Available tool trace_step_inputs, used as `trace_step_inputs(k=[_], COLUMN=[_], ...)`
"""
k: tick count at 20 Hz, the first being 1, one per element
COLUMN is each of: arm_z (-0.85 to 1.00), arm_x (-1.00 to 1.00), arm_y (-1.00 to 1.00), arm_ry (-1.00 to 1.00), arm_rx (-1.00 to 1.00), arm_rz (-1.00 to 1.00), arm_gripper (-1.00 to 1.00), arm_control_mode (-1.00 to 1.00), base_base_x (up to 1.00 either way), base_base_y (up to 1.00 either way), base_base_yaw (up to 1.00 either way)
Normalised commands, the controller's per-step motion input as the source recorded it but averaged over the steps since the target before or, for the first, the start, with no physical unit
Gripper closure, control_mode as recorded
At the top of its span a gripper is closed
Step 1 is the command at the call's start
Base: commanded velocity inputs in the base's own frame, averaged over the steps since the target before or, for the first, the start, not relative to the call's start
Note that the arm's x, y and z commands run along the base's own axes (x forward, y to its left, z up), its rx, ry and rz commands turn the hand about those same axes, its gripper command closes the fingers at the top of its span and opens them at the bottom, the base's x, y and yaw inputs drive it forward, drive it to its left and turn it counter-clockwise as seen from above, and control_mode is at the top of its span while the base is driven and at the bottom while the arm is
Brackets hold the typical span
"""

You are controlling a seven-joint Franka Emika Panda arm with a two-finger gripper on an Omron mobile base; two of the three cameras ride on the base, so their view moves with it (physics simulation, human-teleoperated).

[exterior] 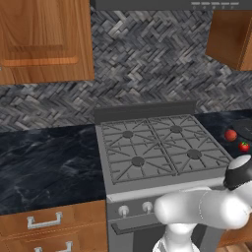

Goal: Place the pan on the front right burner on the stove. Then place the tomato and the onion in the pan and turn on the front right burner.

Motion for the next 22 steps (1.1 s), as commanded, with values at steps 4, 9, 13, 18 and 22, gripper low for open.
trace_step_inputs(k=[4, 9, 13, 18, 22], arm_z=[0.0, -0.04, -0.08, -0.01, -0.08], arm_x=[0.1, 0.26, 0.41, 0.12, 0.01], arm_y=[-0.44, -0.31, -0.19, -0.14, -0.23], arm_ry=[0.0, 0.0, -0.01, 0.0, 0.0], arm_rx=[-0.02, 0.0, 0.0, 0.0, 0.0], arm_rz=[0.0, 0.0, 0.0, 0.0, 0.0], arm_gripper=[-1.0, -1.0, -1.0, -1.0, -1.0], arm_control_mode=[-1.0, -1.0, -1.0, -1.0, -1.0], base_base_x=[0.0, 0.0, 0.0, 0.0, 0.0], base_base_y=[0.0, 0.0, 0.0, 0.0, 0.0], base_base_yaw=[0.0, 0.0, 0.0, 0.0, 0.0])
